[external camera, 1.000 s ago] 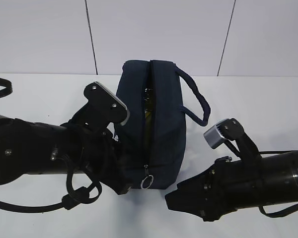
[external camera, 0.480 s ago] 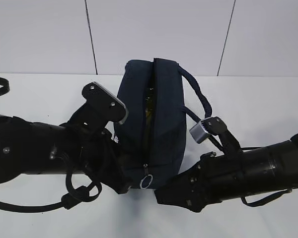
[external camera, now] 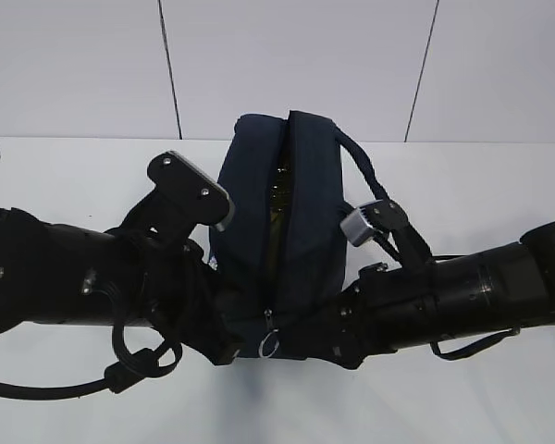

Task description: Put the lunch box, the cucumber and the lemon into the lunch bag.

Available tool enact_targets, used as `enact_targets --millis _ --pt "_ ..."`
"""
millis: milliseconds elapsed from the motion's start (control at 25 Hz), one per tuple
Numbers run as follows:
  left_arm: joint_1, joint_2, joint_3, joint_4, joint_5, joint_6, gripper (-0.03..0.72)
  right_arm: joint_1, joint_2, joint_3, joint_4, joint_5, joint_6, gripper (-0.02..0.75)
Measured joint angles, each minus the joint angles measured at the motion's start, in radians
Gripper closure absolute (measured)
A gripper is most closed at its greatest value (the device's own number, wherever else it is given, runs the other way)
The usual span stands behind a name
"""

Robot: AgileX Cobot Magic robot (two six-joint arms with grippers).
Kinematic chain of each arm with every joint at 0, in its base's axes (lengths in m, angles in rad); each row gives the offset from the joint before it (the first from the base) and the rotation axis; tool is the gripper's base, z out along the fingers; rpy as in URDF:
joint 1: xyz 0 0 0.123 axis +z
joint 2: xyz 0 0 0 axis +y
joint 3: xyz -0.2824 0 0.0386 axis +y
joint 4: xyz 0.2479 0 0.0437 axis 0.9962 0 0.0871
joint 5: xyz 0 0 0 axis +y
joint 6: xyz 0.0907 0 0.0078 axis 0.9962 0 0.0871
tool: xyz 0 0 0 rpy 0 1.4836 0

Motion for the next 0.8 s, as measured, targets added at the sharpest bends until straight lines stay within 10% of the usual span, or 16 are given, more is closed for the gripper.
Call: enact_targets --millis 800 --pt "-0.005 -0.012 -0.046 -0.039 0.038 0.0 0.674 0.0 0.0 -0.008 0.0 -0.031 0.006 0.349"
